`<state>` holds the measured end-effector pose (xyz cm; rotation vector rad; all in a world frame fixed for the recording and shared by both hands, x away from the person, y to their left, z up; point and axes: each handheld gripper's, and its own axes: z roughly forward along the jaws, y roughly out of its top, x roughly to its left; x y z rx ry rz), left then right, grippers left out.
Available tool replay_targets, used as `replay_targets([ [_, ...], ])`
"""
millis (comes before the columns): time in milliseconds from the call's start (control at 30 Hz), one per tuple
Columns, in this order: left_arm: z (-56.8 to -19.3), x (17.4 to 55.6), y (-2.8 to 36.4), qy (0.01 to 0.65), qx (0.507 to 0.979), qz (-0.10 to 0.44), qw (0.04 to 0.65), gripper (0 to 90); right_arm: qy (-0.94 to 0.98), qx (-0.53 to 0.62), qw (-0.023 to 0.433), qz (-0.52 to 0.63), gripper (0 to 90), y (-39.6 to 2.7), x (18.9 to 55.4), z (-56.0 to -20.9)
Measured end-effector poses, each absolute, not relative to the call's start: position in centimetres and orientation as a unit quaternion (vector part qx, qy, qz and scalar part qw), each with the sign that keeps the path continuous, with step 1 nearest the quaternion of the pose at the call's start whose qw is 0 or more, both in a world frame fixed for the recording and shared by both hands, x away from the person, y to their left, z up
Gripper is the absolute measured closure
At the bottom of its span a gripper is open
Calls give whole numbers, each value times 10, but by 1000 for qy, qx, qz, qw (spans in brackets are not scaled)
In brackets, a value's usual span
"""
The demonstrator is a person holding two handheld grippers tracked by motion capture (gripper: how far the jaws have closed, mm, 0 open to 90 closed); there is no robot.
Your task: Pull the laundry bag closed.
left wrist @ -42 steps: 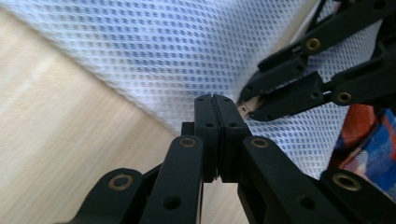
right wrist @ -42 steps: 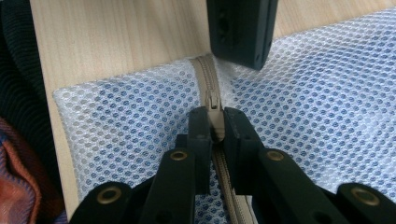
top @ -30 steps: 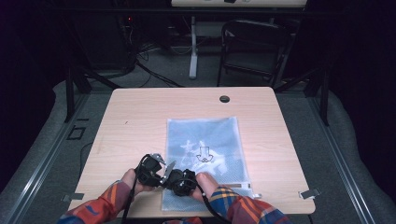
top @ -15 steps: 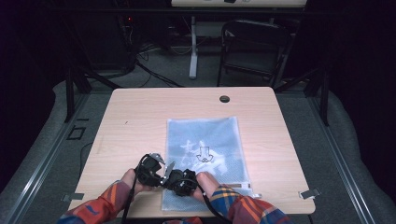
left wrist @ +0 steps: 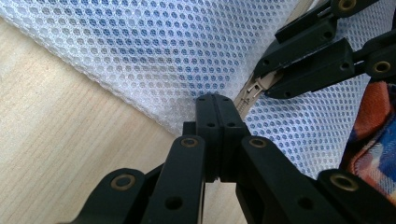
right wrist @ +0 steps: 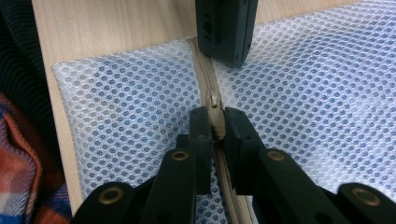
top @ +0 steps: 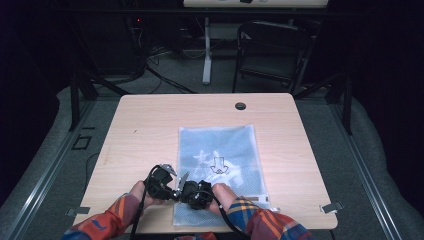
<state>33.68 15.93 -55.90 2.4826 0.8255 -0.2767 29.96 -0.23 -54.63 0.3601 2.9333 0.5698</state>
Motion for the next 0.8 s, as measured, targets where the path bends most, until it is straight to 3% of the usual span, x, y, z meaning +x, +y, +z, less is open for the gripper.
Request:
replay_targets([
  [433,-558,337,160,302,917,-89,245,900,973,118,66,187,822,-7,301,-545],
  [533,-560,339,161,296,914,-110,256,900,974,117,64,184,822,-8,301,-545],
  [567,-558,337,160,299,919,-89,241,900,974,115,64,184,822,-9,301,-544],
  [800,-558,338,160,297,920,-90,239,900,974,118,66,183,822,-13,301,-544],
])
